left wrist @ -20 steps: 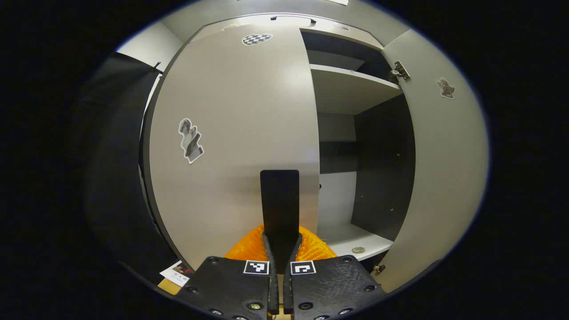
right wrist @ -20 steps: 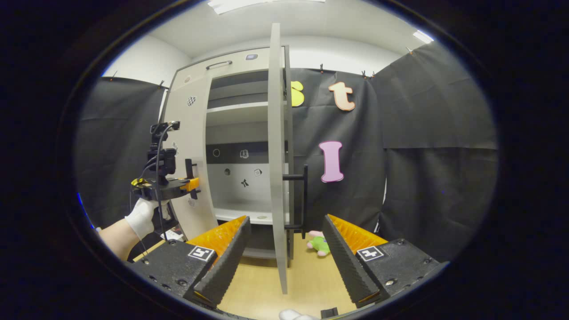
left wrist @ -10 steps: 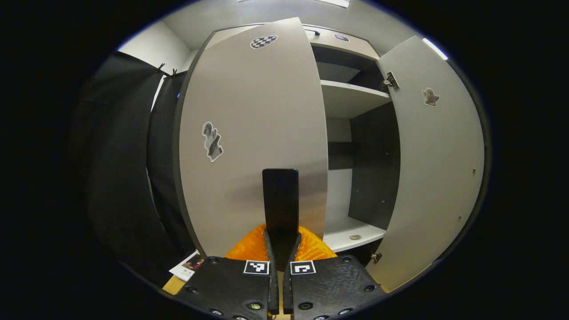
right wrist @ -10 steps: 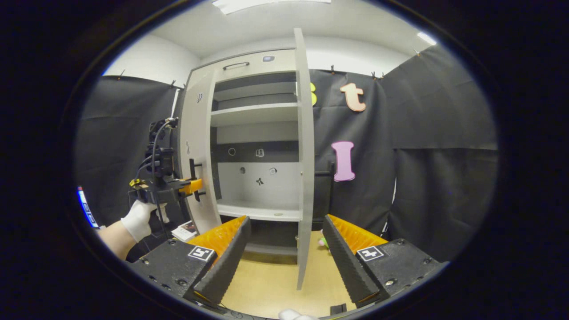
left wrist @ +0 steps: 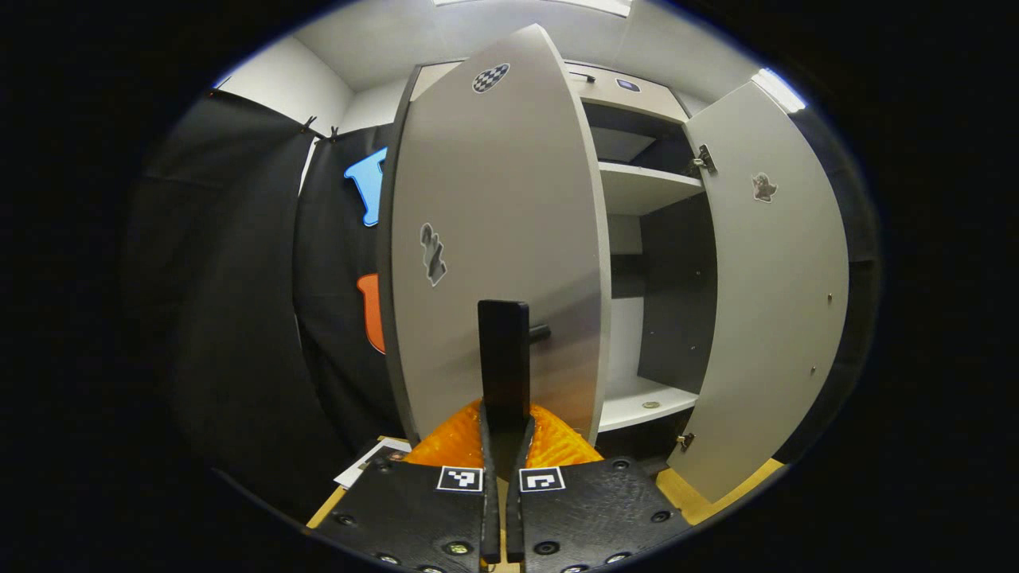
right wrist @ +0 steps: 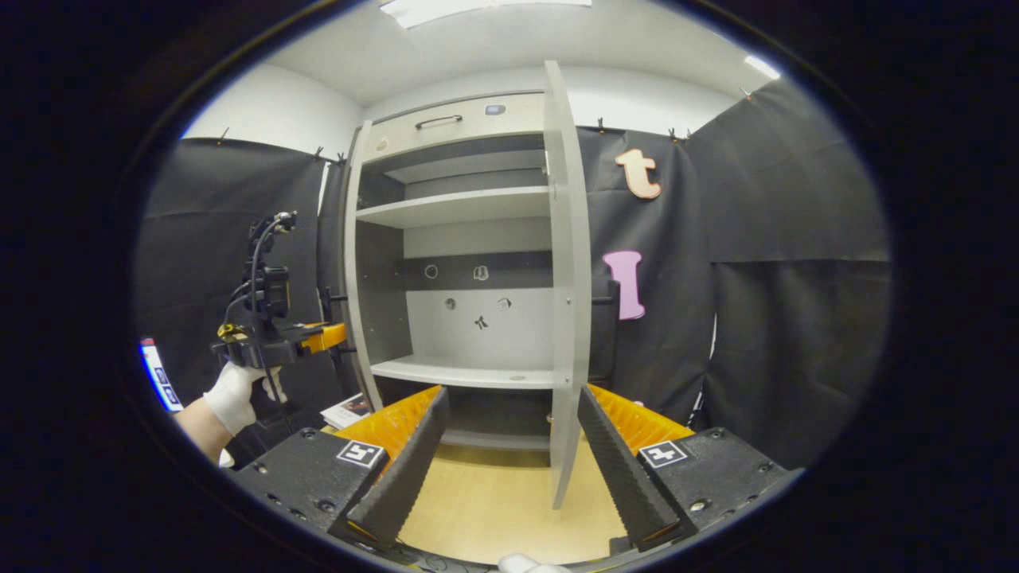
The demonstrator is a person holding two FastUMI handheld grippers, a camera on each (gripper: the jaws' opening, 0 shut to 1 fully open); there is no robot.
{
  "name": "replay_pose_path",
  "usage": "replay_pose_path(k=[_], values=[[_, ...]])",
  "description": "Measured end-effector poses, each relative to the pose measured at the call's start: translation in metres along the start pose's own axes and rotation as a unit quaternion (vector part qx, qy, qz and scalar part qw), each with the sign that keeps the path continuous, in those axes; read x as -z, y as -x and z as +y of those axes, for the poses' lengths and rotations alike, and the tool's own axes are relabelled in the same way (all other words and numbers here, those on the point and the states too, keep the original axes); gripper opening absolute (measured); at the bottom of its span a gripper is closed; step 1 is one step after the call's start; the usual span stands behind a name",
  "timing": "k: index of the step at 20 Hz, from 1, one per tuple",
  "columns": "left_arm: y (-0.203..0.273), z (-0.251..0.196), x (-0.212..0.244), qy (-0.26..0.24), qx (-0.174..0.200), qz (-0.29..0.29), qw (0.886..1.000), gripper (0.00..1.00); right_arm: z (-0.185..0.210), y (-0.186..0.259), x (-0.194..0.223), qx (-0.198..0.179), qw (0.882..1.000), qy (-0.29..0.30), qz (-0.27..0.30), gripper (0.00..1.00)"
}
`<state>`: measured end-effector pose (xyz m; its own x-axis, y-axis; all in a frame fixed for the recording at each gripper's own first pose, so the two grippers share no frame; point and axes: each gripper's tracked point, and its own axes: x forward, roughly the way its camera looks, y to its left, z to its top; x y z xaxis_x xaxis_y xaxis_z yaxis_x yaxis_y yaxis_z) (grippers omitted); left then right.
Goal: Open the right door of the double-door shoe cabinet with the right hand, and open the left door with the left hand.
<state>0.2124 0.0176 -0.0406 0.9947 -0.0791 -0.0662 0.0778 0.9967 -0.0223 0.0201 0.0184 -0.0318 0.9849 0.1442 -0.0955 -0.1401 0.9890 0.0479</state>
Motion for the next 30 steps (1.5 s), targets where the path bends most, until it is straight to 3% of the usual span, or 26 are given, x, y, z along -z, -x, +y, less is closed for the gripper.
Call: replay_pose_path(k=[14,15,16,21,30], values=[[0.04,0.075,0.007,-0.013,-0.057,-0.004,0.998,0.01,0.036,0.009,0.008,-0.016,1.0,-0.002,0.001,1.0],[0.037,0.08,0.007,-0.017,-0.062,-0.004,0.998,0.08,0.036,0.009,0.007,-0.016,1.0,-0.002,0.001,1.0],[0.038,0.086,0.008,-0.017,-0.067,-0.003,0.998,0.0,0.037,0.008,0.007,-0.016,1.0,-0.003,0.002,1.0],[0.044,0.119,0.014,-0.01,-0.086,-0.002,0.996,0.0,0.046,0.004,0.005,-0.021,1.0,-0.002,0.001,1.0],[0.043,0.144,0.014,0.018,-0.049,-0.006,0.999,0.0,0.067,0.005,0.008,-0.037,0.999,0.005,0.005,1.0]])
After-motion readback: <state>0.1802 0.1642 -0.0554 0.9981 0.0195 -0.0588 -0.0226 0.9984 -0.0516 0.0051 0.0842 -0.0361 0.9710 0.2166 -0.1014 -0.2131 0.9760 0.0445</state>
